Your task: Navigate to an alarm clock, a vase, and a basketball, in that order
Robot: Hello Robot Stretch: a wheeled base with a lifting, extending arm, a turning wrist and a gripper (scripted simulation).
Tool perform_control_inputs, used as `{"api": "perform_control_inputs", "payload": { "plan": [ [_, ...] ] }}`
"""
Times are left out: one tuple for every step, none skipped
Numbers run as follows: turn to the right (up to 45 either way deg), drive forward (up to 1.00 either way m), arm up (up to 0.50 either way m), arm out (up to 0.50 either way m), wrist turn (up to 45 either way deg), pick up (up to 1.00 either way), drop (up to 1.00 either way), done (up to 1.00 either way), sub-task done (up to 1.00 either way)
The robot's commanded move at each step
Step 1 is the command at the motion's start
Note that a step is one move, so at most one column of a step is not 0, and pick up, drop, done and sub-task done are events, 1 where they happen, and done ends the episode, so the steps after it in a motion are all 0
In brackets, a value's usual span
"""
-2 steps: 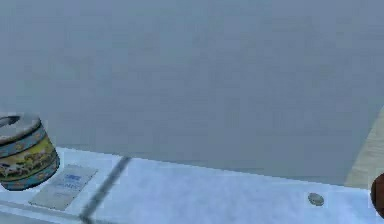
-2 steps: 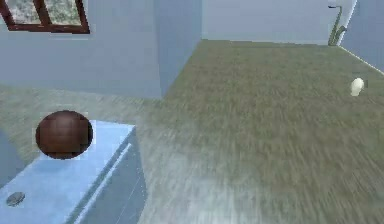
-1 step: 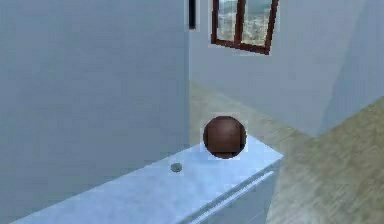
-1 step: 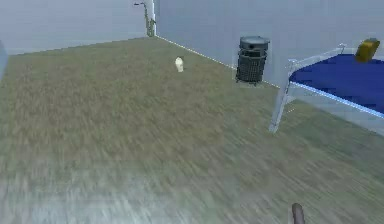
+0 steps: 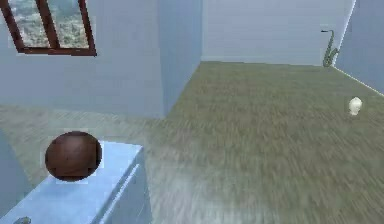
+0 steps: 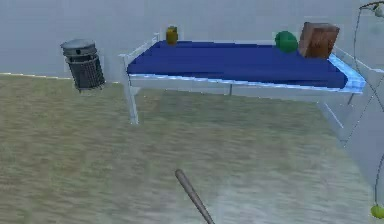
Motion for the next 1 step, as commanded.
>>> {"api": "perform_control_inputs", "payload": {
  "plan": [
    [30.0, 0.0, 0.0, 0.0, 0.0, 0.0, 0.0, 0.0, 0.0]
  ]
}}
